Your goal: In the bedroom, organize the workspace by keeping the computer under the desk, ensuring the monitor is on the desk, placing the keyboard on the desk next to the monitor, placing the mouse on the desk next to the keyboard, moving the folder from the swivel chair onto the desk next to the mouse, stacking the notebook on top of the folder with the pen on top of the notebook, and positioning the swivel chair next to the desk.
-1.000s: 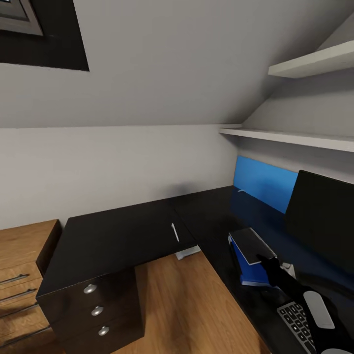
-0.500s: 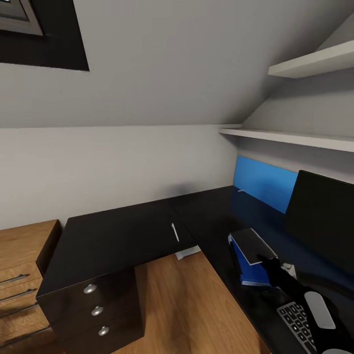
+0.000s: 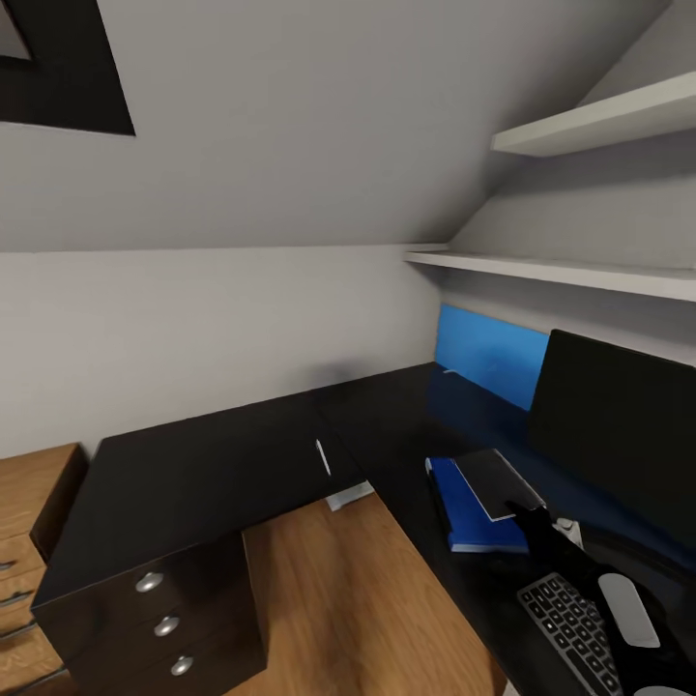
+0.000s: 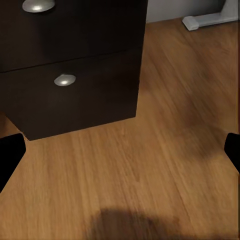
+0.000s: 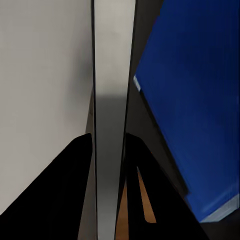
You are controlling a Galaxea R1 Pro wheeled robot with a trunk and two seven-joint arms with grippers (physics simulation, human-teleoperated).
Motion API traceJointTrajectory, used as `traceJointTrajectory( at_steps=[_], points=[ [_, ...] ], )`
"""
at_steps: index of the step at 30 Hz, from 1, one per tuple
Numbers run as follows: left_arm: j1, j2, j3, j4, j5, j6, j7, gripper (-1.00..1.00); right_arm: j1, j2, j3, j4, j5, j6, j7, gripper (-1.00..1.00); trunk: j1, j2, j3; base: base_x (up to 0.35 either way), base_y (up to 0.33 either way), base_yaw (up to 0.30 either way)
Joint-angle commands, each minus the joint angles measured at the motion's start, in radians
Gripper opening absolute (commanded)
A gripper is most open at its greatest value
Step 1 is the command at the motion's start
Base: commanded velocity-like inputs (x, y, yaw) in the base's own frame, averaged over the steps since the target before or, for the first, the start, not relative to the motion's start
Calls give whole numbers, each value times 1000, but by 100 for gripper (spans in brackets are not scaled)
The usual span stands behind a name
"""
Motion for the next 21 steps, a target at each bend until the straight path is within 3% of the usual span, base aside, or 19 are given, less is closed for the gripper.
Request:
traceJointTrajectory(
  at_steps=[1,14,21],
  points=[
    [0,0,2,0,-11,-2,10,100,-1,0,-3,0,-2,7,3,-100,0,-1,-1,0,0,-111],
    [0,0,0,0,-12,-9,9,100,-1,2,-2,-1,-1,4,1,-100,0,-1,-1,133,0,-23],
    [0,0,1,0,-10,-10,11,100,-1,5,-2,0,0,-40,-2,-100,0,-1,-1,28,0,-1]
  ],
)
